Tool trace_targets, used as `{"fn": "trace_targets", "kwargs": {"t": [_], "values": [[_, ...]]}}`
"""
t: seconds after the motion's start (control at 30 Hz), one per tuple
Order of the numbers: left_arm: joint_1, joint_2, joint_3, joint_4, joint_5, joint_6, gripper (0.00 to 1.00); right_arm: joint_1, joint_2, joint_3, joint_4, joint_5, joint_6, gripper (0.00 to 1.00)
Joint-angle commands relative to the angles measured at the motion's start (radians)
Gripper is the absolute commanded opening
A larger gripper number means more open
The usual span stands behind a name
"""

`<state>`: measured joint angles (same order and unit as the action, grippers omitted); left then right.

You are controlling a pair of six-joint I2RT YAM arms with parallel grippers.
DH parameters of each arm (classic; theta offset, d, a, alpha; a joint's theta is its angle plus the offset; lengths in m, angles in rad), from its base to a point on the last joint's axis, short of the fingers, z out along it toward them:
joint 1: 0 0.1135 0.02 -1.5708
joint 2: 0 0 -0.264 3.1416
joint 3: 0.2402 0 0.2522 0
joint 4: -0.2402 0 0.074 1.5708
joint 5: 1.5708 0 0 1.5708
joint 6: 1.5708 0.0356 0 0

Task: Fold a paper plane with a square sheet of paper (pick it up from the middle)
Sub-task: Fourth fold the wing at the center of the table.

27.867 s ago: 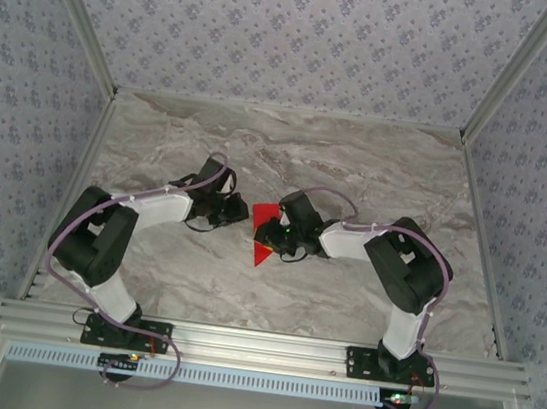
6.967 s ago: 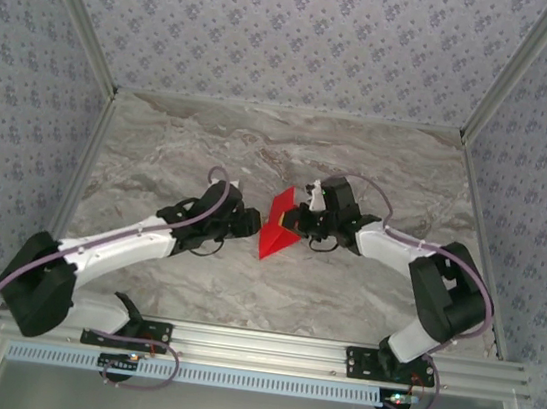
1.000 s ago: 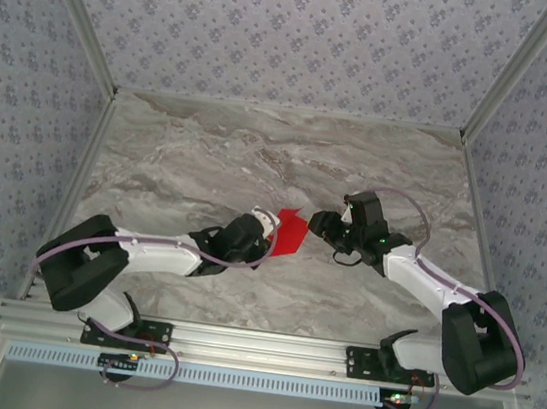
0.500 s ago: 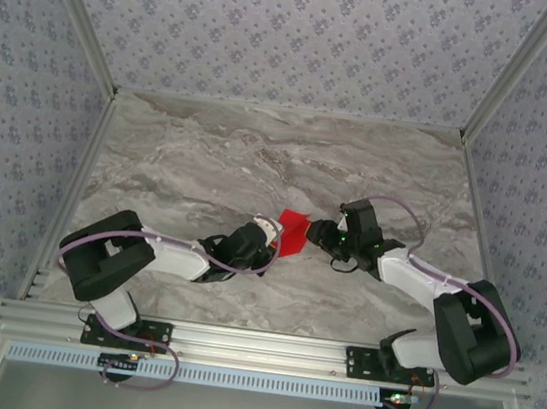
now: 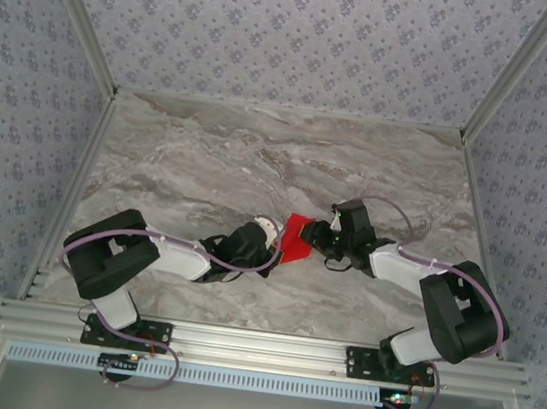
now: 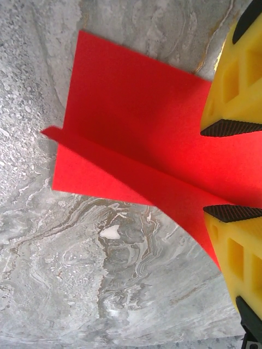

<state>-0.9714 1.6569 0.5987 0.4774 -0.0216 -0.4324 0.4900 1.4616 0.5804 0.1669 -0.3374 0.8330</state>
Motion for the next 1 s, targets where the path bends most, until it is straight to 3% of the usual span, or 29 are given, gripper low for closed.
{"fn": "trace_targets", "kwargs": {"t": [0.0,0.33,0.6,0.97], "values": [[0.027,-0.004,0.055,-0.058,0.105,-0.053,0.10,-0.001,0.009,-0.022,0.028,-0.014,-0.006,0.42],[0.084,0.052,0.151,-0.158,0.301,-0.178,0.08,-0.020,0.011,-0.049,0.068,-0.028,0.021,0.42],[0.092,0.102,0.179,-0.160,0.339,-0.223,0.08,-0.026,0.013,-0.056,0.075,-0.031,0.021,0.42],[0.127,0.120,0.118,-0.001,0.368,-0.370,0.07,-0.031,0.051,-0.037,0.070,-0.050,0.003,0.42]]}}
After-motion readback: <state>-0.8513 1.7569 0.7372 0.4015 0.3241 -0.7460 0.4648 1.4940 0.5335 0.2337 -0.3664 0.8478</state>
